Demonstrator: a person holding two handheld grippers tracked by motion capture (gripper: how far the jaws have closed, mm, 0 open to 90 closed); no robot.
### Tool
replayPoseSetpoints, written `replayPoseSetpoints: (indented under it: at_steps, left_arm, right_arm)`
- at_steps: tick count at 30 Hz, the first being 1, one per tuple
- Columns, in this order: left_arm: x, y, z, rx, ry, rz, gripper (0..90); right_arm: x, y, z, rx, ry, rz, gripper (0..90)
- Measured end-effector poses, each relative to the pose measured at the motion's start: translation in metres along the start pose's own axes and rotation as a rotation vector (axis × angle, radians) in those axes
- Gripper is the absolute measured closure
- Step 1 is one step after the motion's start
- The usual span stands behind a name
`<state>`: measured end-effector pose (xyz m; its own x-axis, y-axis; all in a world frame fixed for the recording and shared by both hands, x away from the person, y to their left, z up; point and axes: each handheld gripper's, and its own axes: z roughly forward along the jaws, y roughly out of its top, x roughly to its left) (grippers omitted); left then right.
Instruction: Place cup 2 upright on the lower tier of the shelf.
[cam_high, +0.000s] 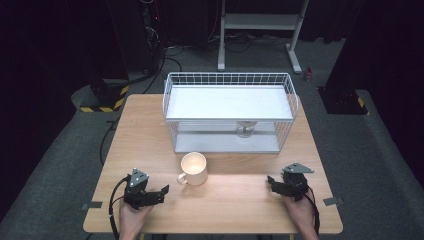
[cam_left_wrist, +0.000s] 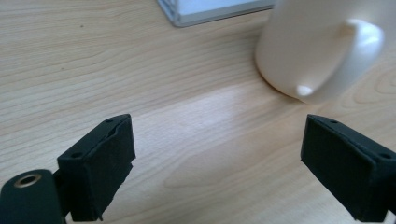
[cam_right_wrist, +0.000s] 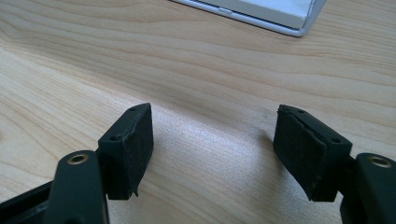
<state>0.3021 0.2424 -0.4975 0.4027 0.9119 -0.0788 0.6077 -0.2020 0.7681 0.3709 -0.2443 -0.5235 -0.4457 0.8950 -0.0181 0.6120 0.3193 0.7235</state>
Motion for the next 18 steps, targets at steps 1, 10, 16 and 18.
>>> replayPoseSetpoints:
  at_steps: [1, 10, 16, 18]
  left_arm:
    - [-0.002, 0.0, -0.001, 0.0, -0.004, 0.008, 10.0]
    - [-0.022, 0.004, -0.003, -0.025, -0.05, 0.054, 7.5]
    - [-0.033, 0.009, 0.003, -0.031, -0.068, 0.08, 7.5]
    - [-0.036, 0.011, 0.006, -0.021, -0.079, 0.082, 7.1]
  right_arm:
    - [0.0, 0.0, 0.0, 0.0, 0.0, 0.0, 28.8]
    - [0.0, 0.0, 0.0, 0.0, 0.0, 0.003, 28.6]
    - [0.0, 0.0, 0.0, 0.0, 0.001, 0.004, 28.4]
    - [0.0, 0.0, 0.0, 0.0, 0.001, 0.002, 28.2]
